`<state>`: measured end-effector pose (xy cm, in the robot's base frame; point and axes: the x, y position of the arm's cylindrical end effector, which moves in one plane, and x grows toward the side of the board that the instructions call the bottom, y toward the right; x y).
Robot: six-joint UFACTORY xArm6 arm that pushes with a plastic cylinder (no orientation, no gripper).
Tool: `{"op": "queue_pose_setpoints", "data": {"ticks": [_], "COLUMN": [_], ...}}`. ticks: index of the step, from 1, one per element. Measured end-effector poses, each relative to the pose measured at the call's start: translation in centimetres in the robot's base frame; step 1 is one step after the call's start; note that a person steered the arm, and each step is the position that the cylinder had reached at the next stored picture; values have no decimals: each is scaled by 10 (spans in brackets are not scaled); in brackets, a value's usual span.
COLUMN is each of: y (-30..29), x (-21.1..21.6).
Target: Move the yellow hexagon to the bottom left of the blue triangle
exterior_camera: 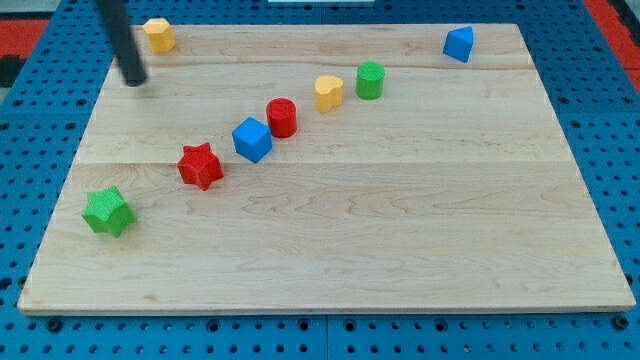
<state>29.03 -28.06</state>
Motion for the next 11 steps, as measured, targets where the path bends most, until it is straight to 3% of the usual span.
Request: {"op": "queue_pose_setpoints", "data": {"ticks": [1, 2, 3, 4, 5, 6, 7, 11], "y": [-24, 41, 70, 75, 167, 299, 374, 420], "x": [-53, -79, -99, -99, -94, -69, -61, -74]}}
